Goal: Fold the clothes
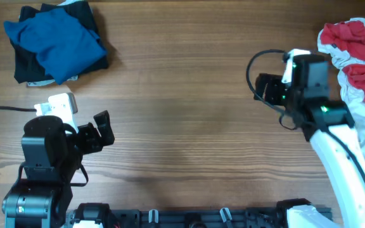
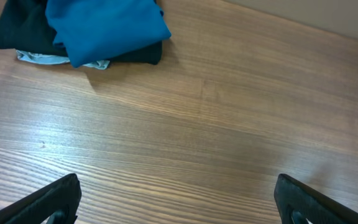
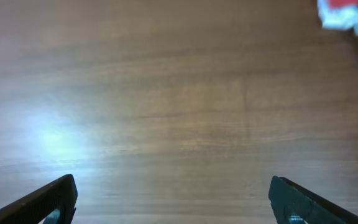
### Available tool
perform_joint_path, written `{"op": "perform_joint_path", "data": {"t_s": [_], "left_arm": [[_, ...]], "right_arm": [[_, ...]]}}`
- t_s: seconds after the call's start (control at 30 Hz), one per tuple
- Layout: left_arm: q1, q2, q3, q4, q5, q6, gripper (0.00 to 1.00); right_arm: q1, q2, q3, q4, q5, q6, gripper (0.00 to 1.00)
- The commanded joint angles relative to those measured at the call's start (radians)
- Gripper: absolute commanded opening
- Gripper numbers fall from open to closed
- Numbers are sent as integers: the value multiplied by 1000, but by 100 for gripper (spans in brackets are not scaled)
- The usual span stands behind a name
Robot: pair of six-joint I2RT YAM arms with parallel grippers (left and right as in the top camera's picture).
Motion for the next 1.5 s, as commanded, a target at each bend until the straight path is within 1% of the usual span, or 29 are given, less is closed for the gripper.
{"op": "perform_joint_path", "data": {"t_s": [0.0,0.07,0.13,0.17,0.23,0.3,0.37,0.4,0.47,0.5,0.57,0.63,0.73,0.87,1.0,1.03,1.13,1.47], "left_arm": [[2,0,-6,0,-13,-10,100],[2,-1,-6,0,-13,-10,100],[2,0,-6,0,-13,-10,100],[2,0,-6,0,-13,-10,100],[2,0,-6,0,-13,-10,100],[2,0,-6,0,-13,-10,100],[2,0,-6,0,-13,-10,100],[2,0,-6,0,-13,-10,100],[2,-1,-6,1,-13,-10,100],[2,-1,-6,0,-13,-10,100],[2,-1,-6,0,-13,-10,100],[2,0,-6,0,-13,-10,100],[2,-1,-6,0,-13,-10,100],[2,0,-6,0,-13,-10,100],[2,-1,-6,0,-13,-10,100],[2,-1,-6,0,-13,-10,100],[2,0,-6,0,-13,-10,100],[2,-1,-6,0,-13,-10,100]], "right_arm": [[1,58,-7,-11,-5,14,100],[1,29,-10,57,-11,19,100],[1,-36,-40,155,-13,-26,100],[1,-94,-97,231,-29,-52,100],[1,-185,-204,330,-37,-60,100],[0,-311,-359,447,-52,-60,100],[0,-497,-544,555,-56,-60,100],[0,-557,-594,575,-55,-60,100],[-2,-769,-726,602,-55,-72,100],[-2,-839,-761,605,-55,-76,100],[-11,-954,-817,606,-51,-79,100],[-17,-1031,-863,607,-51,-74,100],[-17,-1142,-945,661,-52,-75,100],[-21,-1257,-1030,732,-55,-117,100],[-27,-1257,-1028,731,-67,-212,100],[-27,-1257,-1028,665,-95,-240,100],[-27,-1257,-1028,666,-101,-290,100],[-27,-1255,-1028,668,-101,-291,100]]}}
